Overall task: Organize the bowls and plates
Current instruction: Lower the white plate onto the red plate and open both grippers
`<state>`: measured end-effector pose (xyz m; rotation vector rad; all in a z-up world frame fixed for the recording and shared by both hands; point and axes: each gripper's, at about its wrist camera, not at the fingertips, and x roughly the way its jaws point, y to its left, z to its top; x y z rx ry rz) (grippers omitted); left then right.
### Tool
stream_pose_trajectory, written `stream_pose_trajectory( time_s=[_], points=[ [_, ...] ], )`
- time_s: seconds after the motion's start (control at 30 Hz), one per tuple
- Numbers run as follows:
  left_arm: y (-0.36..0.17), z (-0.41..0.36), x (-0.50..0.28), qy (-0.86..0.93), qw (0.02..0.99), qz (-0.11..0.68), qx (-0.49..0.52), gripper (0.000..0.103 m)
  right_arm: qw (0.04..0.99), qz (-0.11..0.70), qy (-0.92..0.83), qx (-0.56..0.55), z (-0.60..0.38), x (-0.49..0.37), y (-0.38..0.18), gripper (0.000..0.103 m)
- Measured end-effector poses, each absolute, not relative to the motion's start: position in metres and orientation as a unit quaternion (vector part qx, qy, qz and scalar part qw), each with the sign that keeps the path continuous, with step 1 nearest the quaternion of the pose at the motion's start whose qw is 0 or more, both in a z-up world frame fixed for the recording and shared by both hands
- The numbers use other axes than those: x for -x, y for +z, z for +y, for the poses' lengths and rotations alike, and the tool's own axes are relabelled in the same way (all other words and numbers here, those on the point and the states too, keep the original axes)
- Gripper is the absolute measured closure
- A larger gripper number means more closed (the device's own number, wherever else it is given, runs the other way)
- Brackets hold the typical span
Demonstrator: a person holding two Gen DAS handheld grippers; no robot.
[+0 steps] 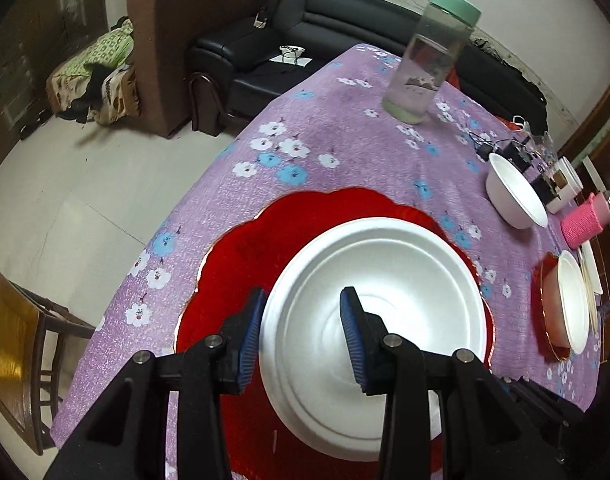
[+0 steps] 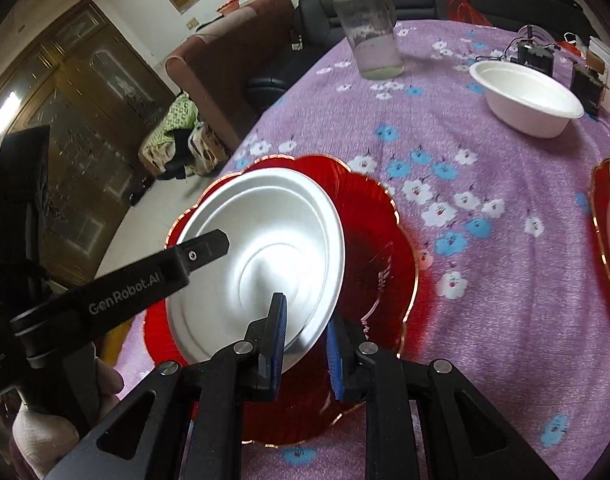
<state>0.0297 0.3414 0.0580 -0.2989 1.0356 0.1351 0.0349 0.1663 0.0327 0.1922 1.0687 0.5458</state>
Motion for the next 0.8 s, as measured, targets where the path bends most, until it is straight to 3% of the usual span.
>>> stream_pose_trajectory(
  time_s=[0.1,0.17,0.27,0.4,0.53,0.8],
  points=[
    [0.057,0.345,-0.029,0.063,0.857,0.489,0.151,0.064,0.821,0.505,0.254,-0.084,0.171,-0.036,0.026,0.082],
    [0.057,0.348,-0.027,0.06,0.858,0.485,0.159,0.056,0.824,0.501,0.251,-0.086,0.171,-0.035,0.024,0.081],
    [0.058,0.349,-0.024,0.063,0.86,0.477,0.167,0.053,0.826,0.495,0.252,-0.097,0.169,-0.037,0.023,0.073],
    [0.068,0.349,-0.012,0.063,0.87,0.458,0.173,0.053,0.836,0.475,0.253,-0.107,0.163,-0.032,0.033,0.051],
    [0.089,0.342,0.01,0.079,0.889,0.423,0.154,0.053,0.849,0.452,0.25,-0.111,0.153,-0.023,0.046,0.05],
    [0.137,0.289,0.074,0.13,0.935,0.321,0.074,0.022,0.873,0.404,0.23,-0.145,0.107,0.014,0.064,0.05]
  ],
)
